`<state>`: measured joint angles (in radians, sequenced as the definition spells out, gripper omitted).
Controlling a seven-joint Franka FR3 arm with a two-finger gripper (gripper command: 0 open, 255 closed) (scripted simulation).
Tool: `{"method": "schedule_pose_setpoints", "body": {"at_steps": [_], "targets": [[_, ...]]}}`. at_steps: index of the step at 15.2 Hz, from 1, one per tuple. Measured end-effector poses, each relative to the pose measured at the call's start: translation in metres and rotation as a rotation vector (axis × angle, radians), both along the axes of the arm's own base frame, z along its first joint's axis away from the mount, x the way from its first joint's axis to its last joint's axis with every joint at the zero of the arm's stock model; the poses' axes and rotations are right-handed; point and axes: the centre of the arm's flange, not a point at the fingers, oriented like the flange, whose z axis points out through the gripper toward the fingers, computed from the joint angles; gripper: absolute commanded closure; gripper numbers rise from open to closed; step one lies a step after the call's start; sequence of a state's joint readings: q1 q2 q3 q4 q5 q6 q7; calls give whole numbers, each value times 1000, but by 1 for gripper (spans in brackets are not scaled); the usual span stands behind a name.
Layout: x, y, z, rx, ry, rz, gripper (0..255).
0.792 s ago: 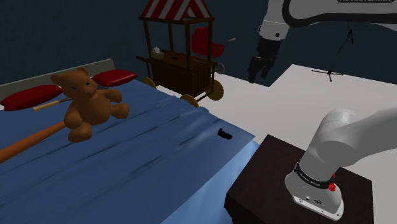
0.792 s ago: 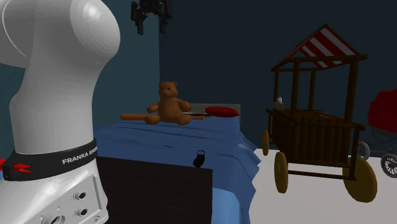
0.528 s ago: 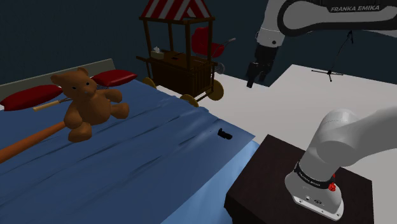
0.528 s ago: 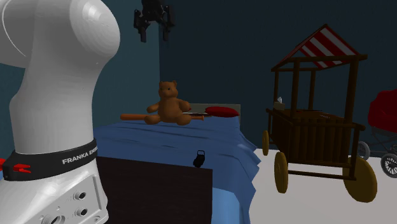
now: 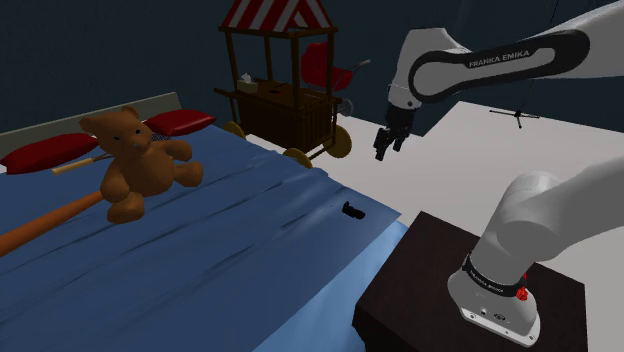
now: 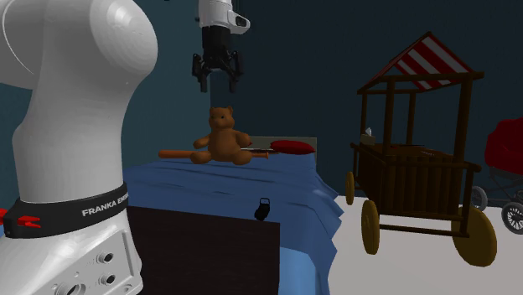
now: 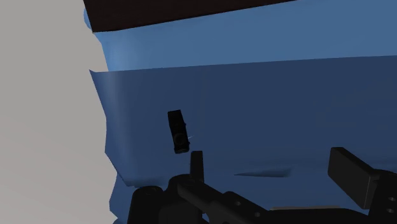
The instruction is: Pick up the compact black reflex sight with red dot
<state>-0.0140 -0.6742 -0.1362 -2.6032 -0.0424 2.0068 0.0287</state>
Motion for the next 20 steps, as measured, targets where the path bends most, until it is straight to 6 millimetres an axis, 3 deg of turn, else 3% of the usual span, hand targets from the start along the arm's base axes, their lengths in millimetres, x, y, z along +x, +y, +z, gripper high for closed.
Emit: {"method": "schedule_pose_setpoints", "body": {"at_steps": [20], "targets": [[93,-58,-239,-31,-10,37,0]]}}
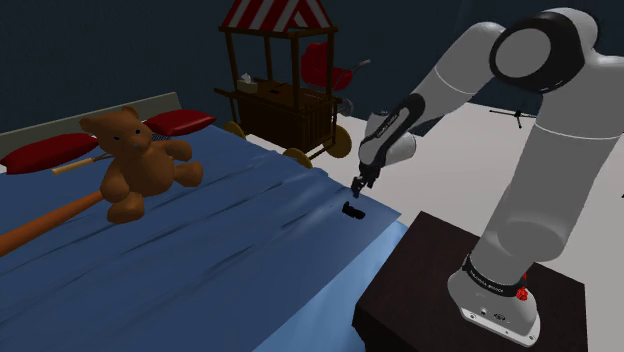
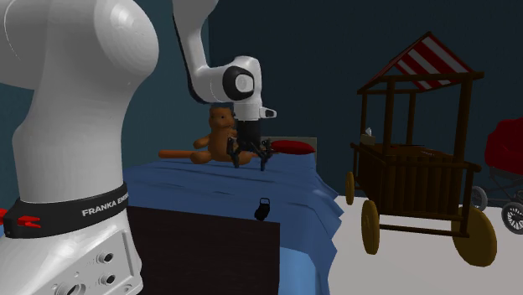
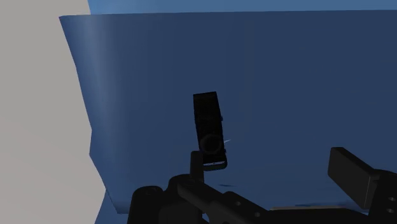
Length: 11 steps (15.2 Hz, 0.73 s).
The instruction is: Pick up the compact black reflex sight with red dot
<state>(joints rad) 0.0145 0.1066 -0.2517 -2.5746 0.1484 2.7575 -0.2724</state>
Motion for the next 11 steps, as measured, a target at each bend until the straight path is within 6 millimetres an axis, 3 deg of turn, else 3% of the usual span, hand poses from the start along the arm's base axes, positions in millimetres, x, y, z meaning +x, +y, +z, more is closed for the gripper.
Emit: {"method": "schedule_pose_setpoints", "body": {"at_steps": [8,11], "targets": [[38,-26,-96,-15,-4,15,0],[44,-29,-120,-17,-4,18,0]]}}
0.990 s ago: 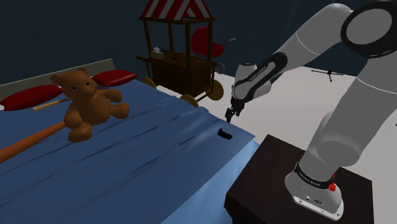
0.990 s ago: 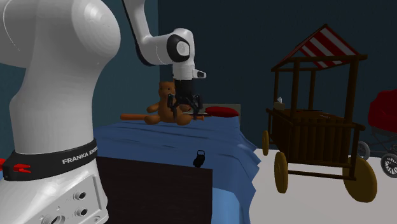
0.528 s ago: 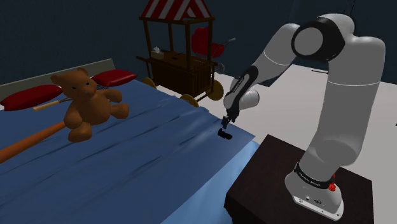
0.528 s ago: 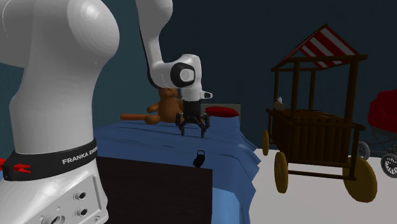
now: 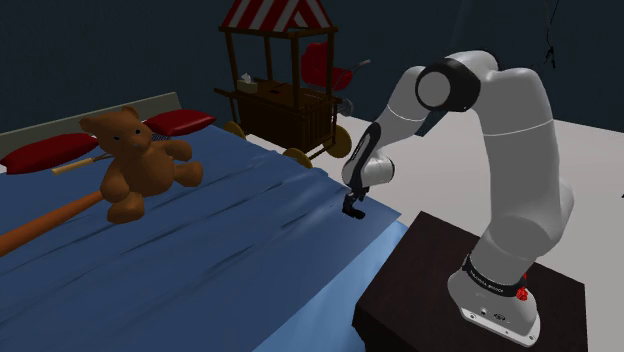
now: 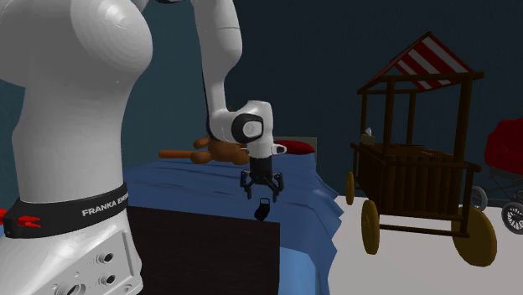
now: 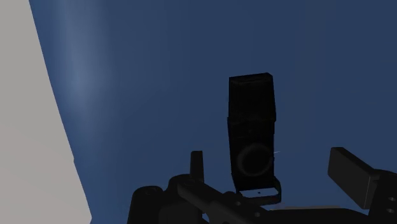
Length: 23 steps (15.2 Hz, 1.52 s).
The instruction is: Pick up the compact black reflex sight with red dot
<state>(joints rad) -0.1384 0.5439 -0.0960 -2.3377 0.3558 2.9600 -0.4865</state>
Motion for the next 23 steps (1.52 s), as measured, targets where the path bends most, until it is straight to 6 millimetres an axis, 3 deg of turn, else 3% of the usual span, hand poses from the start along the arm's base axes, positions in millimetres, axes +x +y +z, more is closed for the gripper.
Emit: {"method": "schedule_pose_setpoints", "body": {"at_steps": [6,7,17,23], "targets": [[1,0,-33,0,0,0,0],[1,0,-35,0,0,0,255],[2,1,-37,0,-1,1,255],[1,0,-11,0,-1,0,255]]}}
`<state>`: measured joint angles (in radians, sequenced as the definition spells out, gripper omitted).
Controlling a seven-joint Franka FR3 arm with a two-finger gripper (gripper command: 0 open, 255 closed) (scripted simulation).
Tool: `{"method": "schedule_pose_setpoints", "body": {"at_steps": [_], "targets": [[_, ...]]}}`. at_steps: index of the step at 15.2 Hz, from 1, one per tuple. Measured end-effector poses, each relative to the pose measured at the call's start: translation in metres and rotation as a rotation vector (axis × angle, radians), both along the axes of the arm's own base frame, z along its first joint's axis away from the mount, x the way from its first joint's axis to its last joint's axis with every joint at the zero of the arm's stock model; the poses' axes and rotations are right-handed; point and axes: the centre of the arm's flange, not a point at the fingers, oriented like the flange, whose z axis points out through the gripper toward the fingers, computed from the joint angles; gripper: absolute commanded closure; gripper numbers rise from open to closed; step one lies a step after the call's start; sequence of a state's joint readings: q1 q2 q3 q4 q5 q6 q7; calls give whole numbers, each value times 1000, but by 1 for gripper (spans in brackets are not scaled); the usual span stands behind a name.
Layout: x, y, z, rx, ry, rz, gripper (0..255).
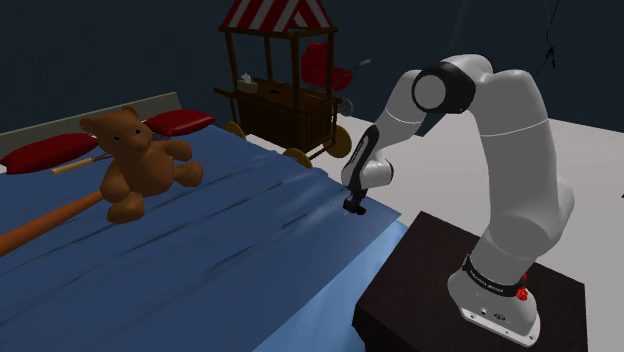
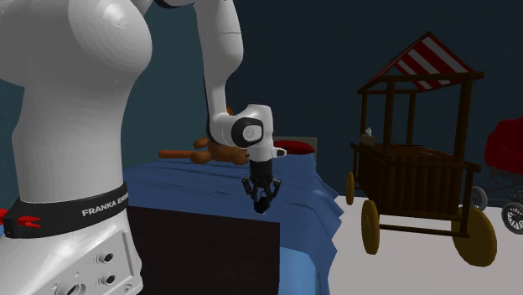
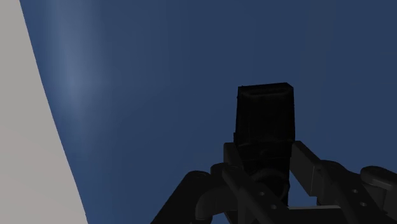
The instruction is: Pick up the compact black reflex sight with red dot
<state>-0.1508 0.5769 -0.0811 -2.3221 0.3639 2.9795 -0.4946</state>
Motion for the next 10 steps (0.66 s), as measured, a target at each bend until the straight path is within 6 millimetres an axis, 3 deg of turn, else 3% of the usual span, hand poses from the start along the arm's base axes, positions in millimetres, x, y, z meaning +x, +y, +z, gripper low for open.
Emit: {"method": "schedule_pose_setpoints", "body": {"at_steps": [10], "targets": [[0,1,51,0,0,0,255]]}}
